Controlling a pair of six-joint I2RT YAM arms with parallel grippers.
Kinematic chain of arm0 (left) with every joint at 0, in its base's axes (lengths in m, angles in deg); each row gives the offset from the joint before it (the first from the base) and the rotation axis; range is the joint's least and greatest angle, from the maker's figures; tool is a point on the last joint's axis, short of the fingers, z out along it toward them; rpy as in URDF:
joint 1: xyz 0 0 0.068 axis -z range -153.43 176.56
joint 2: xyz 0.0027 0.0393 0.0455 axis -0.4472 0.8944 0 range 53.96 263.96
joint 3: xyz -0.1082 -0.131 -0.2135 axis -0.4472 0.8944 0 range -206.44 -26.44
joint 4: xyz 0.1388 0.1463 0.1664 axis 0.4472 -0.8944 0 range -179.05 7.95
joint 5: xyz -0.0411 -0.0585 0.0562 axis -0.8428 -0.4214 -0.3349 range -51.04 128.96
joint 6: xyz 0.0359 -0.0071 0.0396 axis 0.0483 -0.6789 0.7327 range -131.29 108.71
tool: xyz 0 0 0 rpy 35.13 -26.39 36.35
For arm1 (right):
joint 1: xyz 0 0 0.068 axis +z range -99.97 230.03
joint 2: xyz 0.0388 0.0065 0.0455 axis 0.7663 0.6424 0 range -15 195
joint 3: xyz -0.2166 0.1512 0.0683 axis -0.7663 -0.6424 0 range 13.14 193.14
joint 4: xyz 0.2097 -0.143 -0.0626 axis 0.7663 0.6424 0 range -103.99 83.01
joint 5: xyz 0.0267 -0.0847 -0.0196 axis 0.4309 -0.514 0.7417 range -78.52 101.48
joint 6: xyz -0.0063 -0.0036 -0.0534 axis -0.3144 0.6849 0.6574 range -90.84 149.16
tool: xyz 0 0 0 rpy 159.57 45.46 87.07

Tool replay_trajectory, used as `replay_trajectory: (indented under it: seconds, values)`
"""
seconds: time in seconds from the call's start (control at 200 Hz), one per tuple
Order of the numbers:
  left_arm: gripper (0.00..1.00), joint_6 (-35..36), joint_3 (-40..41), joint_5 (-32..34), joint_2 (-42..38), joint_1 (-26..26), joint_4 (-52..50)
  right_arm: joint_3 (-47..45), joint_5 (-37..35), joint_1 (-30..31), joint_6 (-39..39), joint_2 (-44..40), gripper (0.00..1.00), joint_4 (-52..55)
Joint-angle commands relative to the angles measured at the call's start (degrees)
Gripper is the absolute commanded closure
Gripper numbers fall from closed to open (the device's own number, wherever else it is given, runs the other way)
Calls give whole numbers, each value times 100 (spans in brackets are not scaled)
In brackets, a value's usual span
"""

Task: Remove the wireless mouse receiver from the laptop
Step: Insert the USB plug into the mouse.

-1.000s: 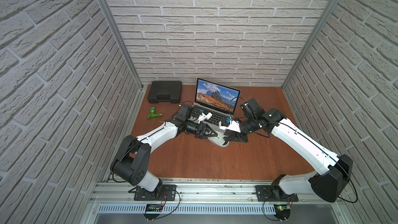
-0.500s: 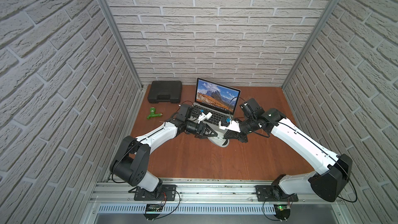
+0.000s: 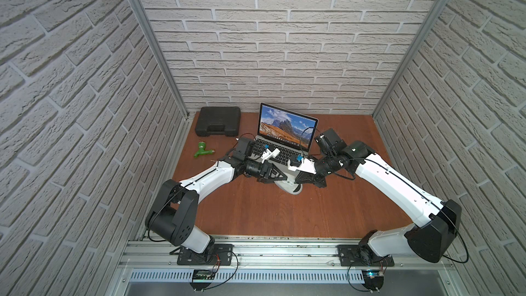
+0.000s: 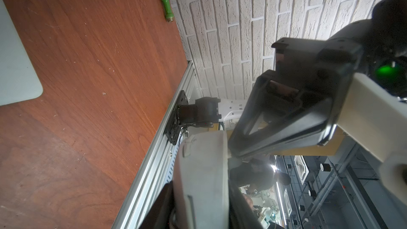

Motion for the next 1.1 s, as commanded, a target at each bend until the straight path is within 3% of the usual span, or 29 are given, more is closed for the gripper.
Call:
replay_trajectory:
  seconds: [0.0,1.095]
  values:
    - [100,99,-253,-318,-9,32,241,191,-278,162,86,138,97,125]
    - [100,292,-334,-315,117,17,87,685,-1424,352,26,496,97,719]
